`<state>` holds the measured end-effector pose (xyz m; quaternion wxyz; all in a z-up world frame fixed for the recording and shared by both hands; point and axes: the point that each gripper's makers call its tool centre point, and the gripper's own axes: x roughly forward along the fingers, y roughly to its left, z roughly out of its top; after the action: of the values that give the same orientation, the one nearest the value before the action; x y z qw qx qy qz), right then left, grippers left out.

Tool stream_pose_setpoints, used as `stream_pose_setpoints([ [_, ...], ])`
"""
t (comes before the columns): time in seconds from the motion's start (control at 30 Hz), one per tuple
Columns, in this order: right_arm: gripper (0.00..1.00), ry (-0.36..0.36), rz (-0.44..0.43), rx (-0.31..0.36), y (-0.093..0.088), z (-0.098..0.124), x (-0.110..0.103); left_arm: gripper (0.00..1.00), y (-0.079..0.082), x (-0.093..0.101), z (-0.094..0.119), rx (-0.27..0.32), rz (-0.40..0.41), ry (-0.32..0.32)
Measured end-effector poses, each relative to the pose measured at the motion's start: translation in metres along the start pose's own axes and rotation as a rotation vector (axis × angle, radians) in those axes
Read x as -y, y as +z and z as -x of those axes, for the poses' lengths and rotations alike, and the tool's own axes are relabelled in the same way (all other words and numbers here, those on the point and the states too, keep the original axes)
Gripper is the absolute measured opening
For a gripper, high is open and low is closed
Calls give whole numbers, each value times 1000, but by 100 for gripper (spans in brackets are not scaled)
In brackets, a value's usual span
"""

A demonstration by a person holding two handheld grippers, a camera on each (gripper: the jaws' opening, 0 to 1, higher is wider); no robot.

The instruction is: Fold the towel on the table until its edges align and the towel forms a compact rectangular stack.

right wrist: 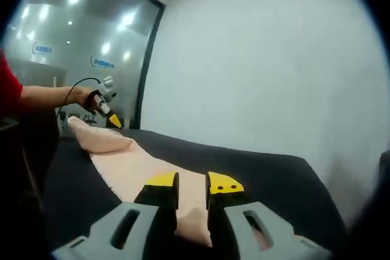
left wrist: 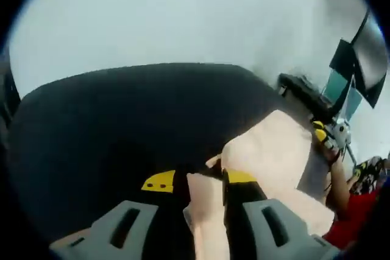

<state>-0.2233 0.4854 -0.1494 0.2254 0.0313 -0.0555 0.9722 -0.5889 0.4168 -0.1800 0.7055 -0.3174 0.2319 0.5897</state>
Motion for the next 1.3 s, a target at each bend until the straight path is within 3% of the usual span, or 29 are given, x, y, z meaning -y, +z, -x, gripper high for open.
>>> stream_pose_setpoints([
  [0.1,15,2,-4,1,0,0,0,25,-15,11,-13,-82,-49,4],
  [0.13,15,3,-6,4,1,1,0,18,-19,11,-15,-110,-68,26],
  [0.17,15,3,-8,7,1,1,1,4,-19,8,-15,-125,-138,61],
  [0.2,15,3,-9,8,1,1,0,5,-11,12,-14,-89,-217,64],
  [0.3,15,1,-11,12,2,2,1,5,26,0,9,39,-314,83],
  [0.33,15,1,-10,13,2,2,1,5,39,-4,17,88,-334,127],
  [0.4,15,5,-9,12,2,1,1,5,53,-12,39,124,-390,261],
  [0.5,15,11,-10,12,2,1,-1,5,102,-19,74,270,-517,391],
  [0.6,15,9,-10,15,2,1,-1,4,120,10,113,369,-606,464],
  [0.67,15,6,-6,11,1,1,0,3,151,10,129,407,-641,478],
  [0.8,15,4,-4,9,1,1,0,3,180,31,163,505,-713,518],
  [0.87,15,1,-2,8,1,1,1,2,194,44,179,542,-800,560],
  [0.9,15,2,-1,8,1,1,1,2,209,46,188,577,-856,588],
  [0.93,15,4,-1,7,1,0,0,2,221,43,197,590,-852,617],
  [0.97,15,4,0,5,0,0,0,2,228,47,201,592,-829,595],
  [1.03,15,4,1,1,0,0,0,2,251,50,220,661,-760,573],
  [1.07,15,3,2,0,-1,0,0,2,263,51,232,683,-771,583],
  [1.13,15,0,3,-3,-1,0,0,2,287,58,264,791,-813,640],
  [1.23,15,-4,6,-6,-2,1,1,2,299,73,310,934,-819,679],
  [1.3,15,-10,13,-7,-2,0,1,2,311,81,331,989,-842,698],
])
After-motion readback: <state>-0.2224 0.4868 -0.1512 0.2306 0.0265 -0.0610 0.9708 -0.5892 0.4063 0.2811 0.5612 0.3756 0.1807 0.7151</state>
